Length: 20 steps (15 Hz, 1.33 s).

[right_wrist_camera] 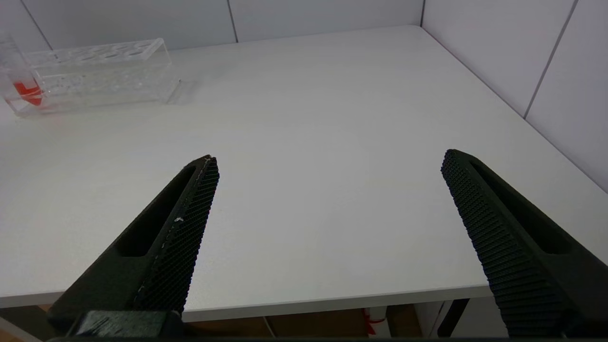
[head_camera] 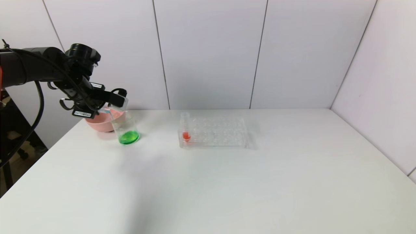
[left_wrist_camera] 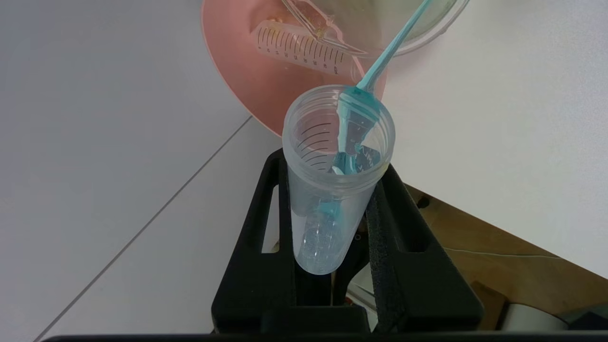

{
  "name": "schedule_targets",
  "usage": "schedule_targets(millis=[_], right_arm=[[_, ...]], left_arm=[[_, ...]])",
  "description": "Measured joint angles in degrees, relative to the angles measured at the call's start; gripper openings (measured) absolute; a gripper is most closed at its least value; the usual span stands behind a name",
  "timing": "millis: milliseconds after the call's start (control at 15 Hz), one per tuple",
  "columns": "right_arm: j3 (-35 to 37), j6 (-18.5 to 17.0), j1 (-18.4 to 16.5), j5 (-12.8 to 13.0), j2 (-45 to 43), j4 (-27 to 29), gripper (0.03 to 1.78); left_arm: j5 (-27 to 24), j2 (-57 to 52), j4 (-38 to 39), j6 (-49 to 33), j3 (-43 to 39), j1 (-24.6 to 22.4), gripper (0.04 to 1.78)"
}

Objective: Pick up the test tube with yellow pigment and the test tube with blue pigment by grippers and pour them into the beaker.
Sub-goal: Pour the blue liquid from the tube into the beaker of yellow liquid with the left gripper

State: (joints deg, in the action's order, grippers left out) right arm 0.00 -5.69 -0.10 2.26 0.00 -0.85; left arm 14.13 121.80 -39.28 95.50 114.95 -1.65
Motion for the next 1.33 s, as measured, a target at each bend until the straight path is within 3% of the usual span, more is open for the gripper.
schedule_targets(millis=[1000, 1333], right_arm=[[0.0, 0.0, 0.0, 0.0, 0.0, 0.0, 1.71], [0.0, 0.0, 0.0, 0.02, 0.0, 0.0, 1.71]], left_arm=[[4.19, -0.27, 0.8, 0.89, 0.0, 1.29, 0.45], [-0.07, -1.56, 1.49, -5.14, 0.0, 1.01, 0.45]])
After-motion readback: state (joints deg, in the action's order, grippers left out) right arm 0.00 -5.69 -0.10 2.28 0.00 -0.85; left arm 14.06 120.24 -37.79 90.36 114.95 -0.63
